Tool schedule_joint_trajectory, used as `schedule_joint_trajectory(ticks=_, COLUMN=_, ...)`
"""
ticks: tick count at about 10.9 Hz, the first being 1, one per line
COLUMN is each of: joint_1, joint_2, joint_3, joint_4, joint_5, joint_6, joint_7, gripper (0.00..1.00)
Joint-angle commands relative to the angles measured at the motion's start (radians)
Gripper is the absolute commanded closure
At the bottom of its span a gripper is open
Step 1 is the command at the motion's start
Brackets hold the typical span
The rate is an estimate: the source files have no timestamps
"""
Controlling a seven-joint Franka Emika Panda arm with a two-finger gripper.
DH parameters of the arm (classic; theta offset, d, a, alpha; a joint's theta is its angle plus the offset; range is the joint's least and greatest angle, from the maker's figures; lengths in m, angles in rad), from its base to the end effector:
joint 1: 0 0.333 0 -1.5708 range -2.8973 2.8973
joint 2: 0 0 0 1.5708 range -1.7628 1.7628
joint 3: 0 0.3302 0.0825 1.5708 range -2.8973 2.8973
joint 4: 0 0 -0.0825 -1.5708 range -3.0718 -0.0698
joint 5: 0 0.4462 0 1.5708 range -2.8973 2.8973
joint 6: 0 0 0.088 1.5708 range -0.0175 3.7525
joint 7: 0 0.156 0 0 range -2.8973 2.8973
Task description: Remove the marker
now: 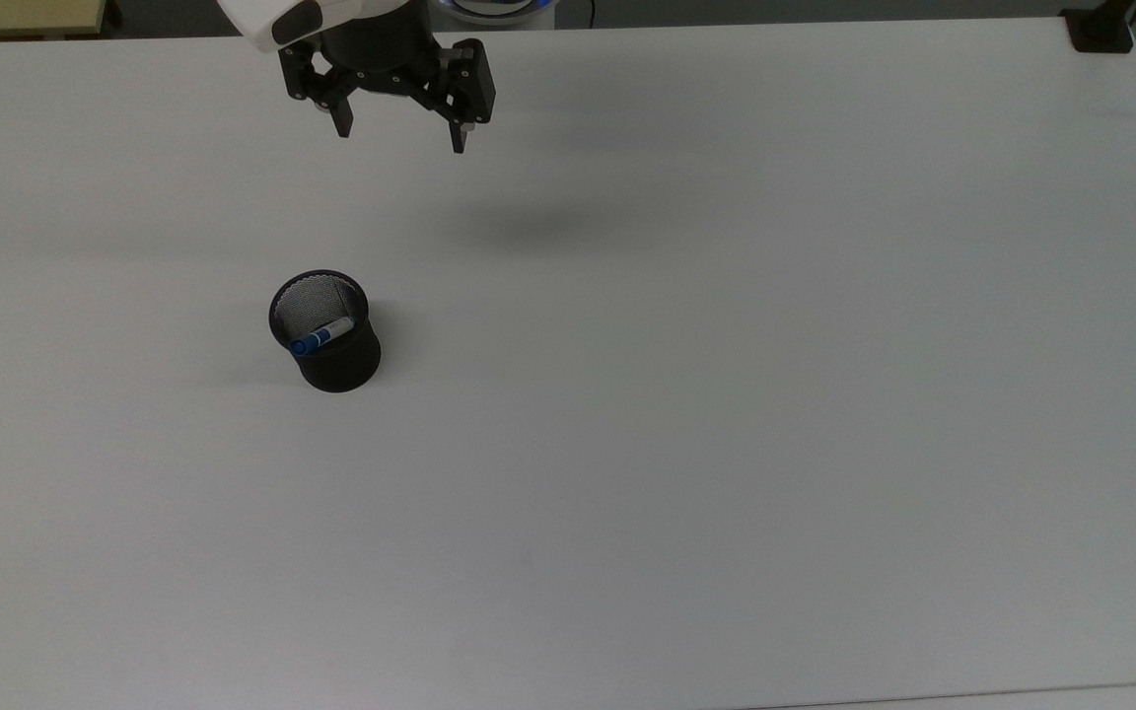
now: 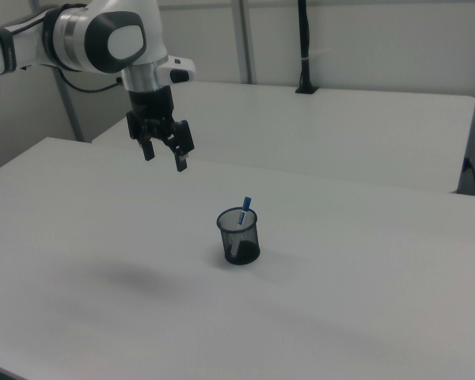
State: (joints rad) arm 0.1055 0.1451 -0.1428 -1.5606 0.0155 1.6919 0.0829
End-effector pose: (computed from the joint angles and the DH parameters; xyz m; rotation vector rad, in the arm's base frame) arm 0.6680 -0.0180 0.5132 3.1303 -0.1893 -0.0191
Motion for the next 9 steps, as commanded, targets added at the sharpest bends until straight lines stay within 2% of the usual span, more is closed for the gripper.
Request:
schedule_joint_trajectory(ticks=1, joint_1=-0.001, joint_2=-0.022, joint_3=-0.006, joint_4=0.011, joint_5=-0.009, joint_6=-0.066, joint_7=0.0, gripper=0.0)
schedule_joint_trajectory(ticks=9, joint_1=0.002, joint_2=-0.013, joint_3=-0.006, joint_4=0.011, joint_5=-0.005, joint_6=-0.061, joint_7=0.0, gripper=0.0)
